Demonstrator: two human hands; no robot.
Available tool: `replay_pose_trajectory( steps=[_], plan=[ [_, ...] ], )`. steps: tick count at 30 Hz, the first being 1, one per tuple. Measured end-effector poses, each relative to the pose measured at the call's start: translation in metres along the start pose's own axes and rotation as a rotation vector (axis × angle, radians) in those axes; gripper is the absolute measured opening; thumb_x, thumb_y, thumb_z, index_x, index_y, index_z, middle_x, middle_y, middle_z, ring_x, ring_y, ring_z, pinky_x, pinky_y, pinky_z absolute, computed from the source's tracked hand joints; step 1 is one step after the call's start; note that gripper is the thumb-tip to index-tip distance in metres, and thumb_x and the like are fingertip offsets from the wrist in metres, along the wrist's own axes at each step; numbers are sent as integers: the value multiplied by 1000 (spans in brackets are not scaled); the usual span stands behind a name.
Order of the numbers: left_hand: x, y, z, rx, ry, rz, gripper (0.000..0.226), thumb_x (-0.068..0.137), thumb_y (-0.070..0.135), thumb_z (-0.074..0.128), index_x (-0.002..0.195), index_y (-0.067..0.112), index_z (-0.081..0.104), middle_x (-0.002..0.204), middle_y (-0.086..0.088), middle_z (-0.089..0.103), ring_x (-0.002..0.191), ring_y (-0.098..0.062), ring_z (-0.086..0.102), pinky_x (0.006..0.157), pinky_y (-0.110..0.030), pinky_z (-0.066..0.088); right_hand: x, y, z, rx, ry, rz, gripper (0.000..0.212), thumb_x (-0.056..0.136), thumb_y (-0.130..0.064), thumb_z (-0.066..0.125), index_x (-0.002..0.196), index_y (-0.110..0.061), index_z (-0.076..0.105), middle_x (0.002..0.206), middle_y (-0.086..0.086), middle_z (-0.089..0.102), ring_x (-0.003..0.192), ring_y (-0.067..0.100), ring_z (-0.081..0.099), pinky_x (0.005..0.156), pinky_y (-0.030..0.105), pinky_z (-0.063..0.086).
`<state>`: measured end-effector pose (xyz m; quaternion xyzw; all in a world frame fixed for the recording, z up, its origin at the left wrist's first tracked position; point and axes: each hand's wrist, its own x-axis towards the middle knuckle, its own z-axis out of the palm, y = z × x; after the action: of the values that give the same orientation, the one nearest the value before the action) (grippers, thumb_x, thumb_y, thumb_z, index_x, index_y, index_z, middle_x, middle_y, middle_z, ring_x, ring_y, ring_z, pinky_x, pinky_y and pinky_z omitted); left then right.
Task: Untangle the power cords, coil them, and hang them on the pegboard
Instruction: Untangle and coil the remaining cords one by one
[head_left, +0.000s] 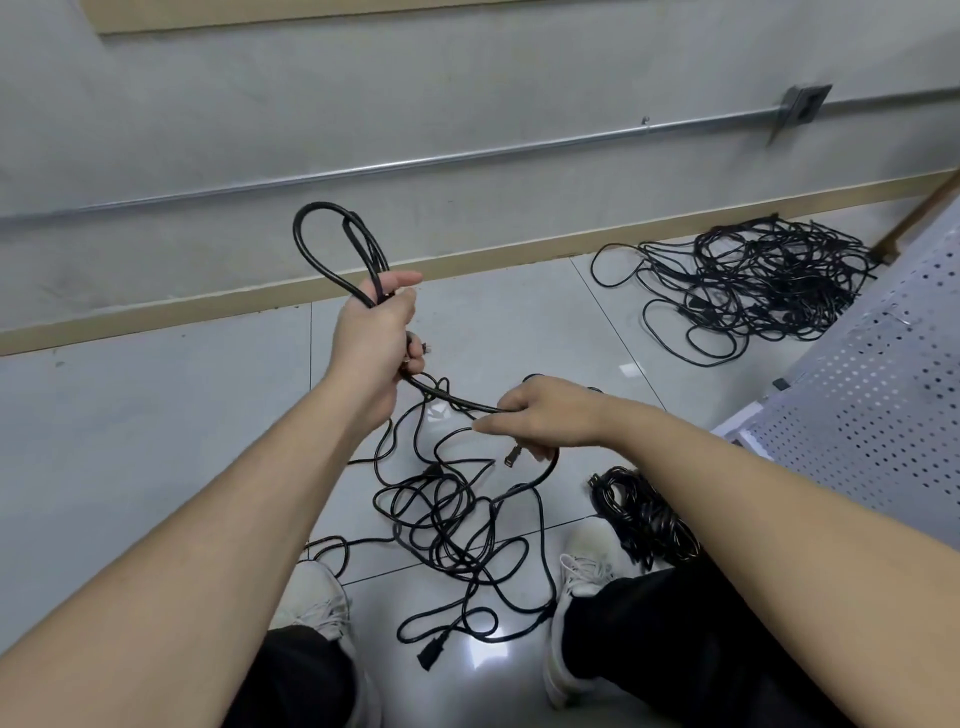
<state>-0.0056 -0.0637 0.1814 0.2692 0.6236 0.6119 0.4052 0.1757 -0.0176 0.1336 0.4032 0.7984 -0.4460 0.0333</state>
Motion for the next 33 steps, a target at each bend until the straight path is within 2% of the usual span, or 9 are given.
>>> replay_pose_trajectory(
  steps=[5, 8, 12, 14, 18, 21, 27, 31, 33],
  plan=[
    [6, -6, -7, 138, 82, 36, 32, 103, 7, 41, 101, 28, 66, 85, 1, 49, 37, -9, 45, 41, -21, 41, -5, 5, -13, 296, -4, -53, 46, 92, -43, 71, 59, -19, 51, 54, 1, 47, 52, 22, 44, 60, 33, 37],
    [7, -6, -10, 111, 131, -13, 35, 102, 6, 38, 99, 28, 65, 78, 1, 49, 36, -7, 44, 40, -19, 40, -12, 5, -19, 506, 26, -160, 47, 95, -28, 69, 53, -17, 50, 52, 4, 45, 51, 21, 44, 60, 31, 48],
    [8, -7, -12, 133, 145, -26, 30, 103, 11, 39, 105, 27, 65, 81, 2, 50, 38, -9, 43, 39, -19, 39, -14, 6, -26, 882, 62, -233, 23, 92, -25, 60, 73, -12, 63, 63, 7, 55, 61, 20, 55, 83, 45, 58],
    [8, -7, -11, 153, 105, -37, 22, 105, 20, 46, 112, 26, 66, 90, 4, 53, 39, -7, 43, 41, -19, 43, -12, 3, -28, 1026, 170, -247, 19, 100, -17, 54, 87, -10, 65, 64, 3, 54, 63, 18, 54, 82, 42, 58],
    [10, -8, -11, 104, 69, -113, 18, 106, 23, 50, 114, 27, 66, 103, 2, 50, 41, -6, 41, 53, -23, 58, -10, -4, -25, 820, 425, -184, 18, 106, -24, 52, 99, -17, 67, 61, -4, 44, 53, 13, 42, 57, 29, 52],
    [13, -12, -16, 107, 66, -130, 20, 106, 21, 50, 117, 27, 66, 104, 1, 51, 41, -6, 43, 52, -24, 57, -13, -2, -26, 687, 434, -129, 20, 106, -27, 53, 93, -17, 66, 57, -8, 39, 47, 10, 33, 44, 21, 33],
    [9, -17, -16, 283, 38, -40, 8, 98, 36, 68, 99, 29, 65, 96, 2, 55, 45, -12, 48, 47, -20, 51, -21, -11, -31, 1048, 272, -228, 23, 105, -18, 51, 85, -12, 60, 66, -2, 45, 54, 11, 34, 49, 20, 31],
    [3, -22, -7, 393, -121, -58, 40, 95, 65, 56, 108, 30, 70, 92, 4, 55, 47, -8, 50, 66, -32, 59, -22, -18, -28, 912, 511, -298, 23, 107, -22, 50, 98, -15, 69, 65, -1, 53, 56, 13, 46, 53, 26, 44],
    [-4, -24, 0, 428, -230, -34, 52, 94, 74, 45, 107, 31, 71, 82, 2, 44, 53, -12, 47, 58, -32, 54, -22, -19, -29, 842, 622, -265, 23, 107, -25, 50, 96, -16, 68, 57, -4, 45, 51, 13, 39, 49, 27, 39]
  ],
)
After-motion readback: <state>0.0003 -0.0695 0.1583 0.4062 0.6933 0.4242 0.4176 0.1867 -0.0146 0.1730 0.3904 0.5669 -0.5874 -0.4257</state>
